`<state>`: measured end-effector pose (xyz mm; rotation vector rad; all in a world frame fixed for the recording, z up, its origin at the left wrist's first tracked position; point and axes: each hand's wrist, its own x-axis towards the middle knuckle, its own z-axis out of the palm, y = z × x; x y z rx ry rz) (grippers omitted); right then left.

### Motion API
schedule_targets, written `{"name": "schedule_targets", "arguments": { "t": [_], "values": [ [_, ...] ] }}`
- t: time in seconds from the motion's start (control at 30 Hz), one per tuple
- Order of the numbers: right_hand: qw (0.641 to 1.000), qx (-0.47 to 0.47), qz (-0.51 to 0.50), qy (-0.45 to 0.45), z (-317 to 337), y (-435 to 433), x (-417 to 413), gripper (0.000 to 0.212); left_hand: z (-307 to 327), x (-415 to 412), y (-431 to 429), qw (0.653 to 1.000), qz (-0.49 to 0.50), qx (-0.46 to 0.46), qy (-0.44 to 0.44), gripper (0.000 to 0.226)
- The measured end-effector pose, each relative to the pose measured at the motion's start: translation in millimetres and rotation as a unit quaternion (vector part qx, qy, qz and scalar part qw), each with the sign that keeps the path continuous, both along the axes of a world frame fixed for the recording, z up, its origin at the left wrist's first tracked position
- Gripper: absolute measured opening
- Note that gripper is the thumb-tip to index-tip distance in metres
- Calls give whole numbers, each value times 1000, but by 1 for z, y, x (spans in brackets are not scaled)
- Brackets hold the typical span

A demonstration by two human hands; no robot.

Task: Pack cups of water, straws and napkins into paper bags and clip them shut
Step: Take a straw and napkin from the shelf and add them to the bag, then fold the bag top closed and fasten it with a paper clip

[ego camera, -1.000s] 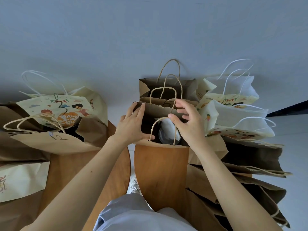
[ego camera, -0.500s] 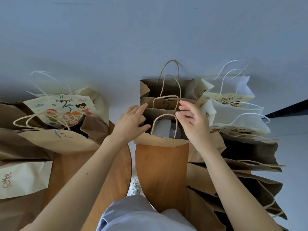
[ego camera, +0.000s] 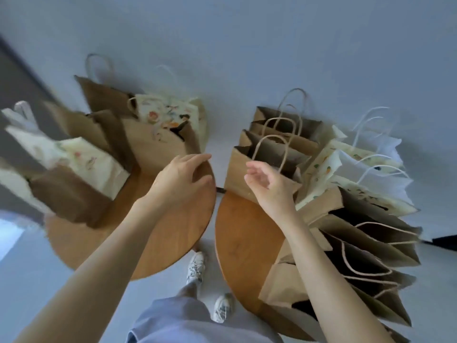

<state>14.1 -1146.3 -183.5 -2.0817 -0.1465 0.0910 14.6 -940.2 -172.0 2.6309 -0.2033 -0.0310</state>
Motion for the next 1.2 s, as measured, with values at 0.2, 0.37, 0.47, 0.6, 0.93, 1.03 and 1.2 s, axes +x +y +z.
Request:
{"name": "schedule_targets", "arguments": {
  "t": [0.2,0.37,0.47,0.6,0.93,1.03,1.2],
  "values": [
    [989,29,144,8,19,100,-35,22,25,-107,89,989,150,12,-17,43],
    [962,23,273,-13,31,207,-81,22,39,-199,167,956,291,-17,-42,39],
    [941,20,339,-9,37,281,-115,22,41,-258,223,934,354,-10,-43,38],
    [914,28,404,-9,42,386,-165,19,47,-332,306,911,406,8,-64,38],
    [873,11,485,-62,63,591,-239,22,59,-426,470,864,493,-25,-101,37],
    [865,14,498,-66,59,650,-238,22,50,-428,524,857,505,-23,-103,36],
    [861,12,502,-74,49,764,-221,22,47,-407,637,858,503,-16,-103,36]
  ]
}}
